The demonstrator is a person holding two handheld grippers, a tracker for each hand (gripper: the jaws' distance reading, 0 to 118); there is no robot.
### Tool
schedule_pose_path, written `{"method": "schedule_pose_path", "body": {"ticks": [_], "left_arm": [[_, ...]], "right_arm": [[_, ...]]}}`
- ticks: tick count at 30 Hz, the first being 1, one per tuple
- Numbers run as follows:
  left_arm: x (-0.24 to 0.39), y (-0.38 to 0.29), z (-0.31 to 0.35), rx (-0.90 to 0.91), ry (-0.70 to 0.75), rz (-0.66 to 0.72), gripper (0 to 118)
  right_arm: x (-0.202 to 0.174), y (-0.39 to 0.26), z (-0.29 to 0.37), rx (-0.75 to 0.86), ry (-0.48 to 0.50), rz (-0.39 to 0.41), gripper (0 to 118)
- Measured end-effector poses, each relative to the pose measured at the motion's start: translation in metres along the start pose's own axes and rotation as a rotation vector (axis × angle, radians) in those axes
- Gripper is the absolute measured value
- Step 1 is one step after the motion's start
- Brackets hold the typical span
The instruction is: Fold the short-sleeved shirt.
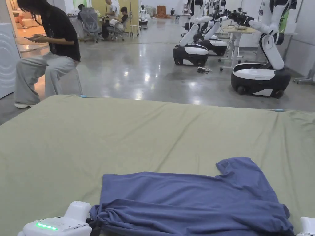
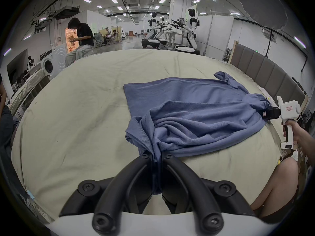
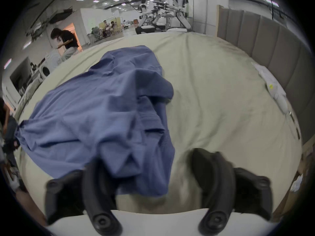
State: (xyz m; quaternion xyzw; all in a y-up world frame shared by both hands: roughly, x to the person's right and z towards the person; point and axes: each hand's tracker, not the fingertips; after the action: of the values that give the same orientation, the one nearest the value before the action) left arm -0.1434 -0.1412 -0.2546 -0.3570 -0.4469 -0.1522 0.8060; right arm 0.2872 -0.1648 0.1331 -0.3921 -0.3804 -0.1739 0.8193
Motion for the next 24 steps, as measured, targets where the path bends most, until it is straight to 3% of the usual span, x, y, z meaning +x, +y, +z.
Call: {"method": "schedule_pose_path", "body": {"ticks": [1, 2, 3, 6, 8, 11, 17, 24], "left_arm": [[0.002, 0.0, 0.0, 0.001, 0.004, -0.01, 6], [0.004, 0.0, 0.0, 0.001, 0.007, -0.016, 7], [0.006, 0.0, 0.001, 0.002, 0.009, -0.022, 7], [0.007, 0.002, 0.006, 0.014, 0.011, -0.021, 7], [0.006, 0.003, 0.01, 0.026, 0.005, -0.005, 7], [0.006, 0.003, 0.019, 0.04, 0.001, -0.002, 7], [0.011, -0.006, 0.056, 0.053, -0.006, -0.048, 7], [0.001, -0.056, 0.083, -0.013, -0.033, -0.048, 7]], "right_arm": [[-0.004, -0.002, 0.006, 0.031, 0.018, 0.033, 53], [-0.009, -0.004, 0.011, 0.04, 0.039, 0.047, 14], [-0.013, -0.007, 0.015, 0.049, 0.028, 0.053, 6], [-0.011, -0.013, 0.022, 0.055, 0.101, 0.017, 6], [-0.007, -0.012, 0.027, 0.07, 0.074, 0.009, 6], [0.009, -0.018, 0.048, 0.126, 0.124, -0.092, 5], [0.017, -0.035, 0.103, 0.156, 0.168, -0.086, 5], [0.03, -0.1, 0.141, 0.075, 0.226, -0.18, 5]]}}
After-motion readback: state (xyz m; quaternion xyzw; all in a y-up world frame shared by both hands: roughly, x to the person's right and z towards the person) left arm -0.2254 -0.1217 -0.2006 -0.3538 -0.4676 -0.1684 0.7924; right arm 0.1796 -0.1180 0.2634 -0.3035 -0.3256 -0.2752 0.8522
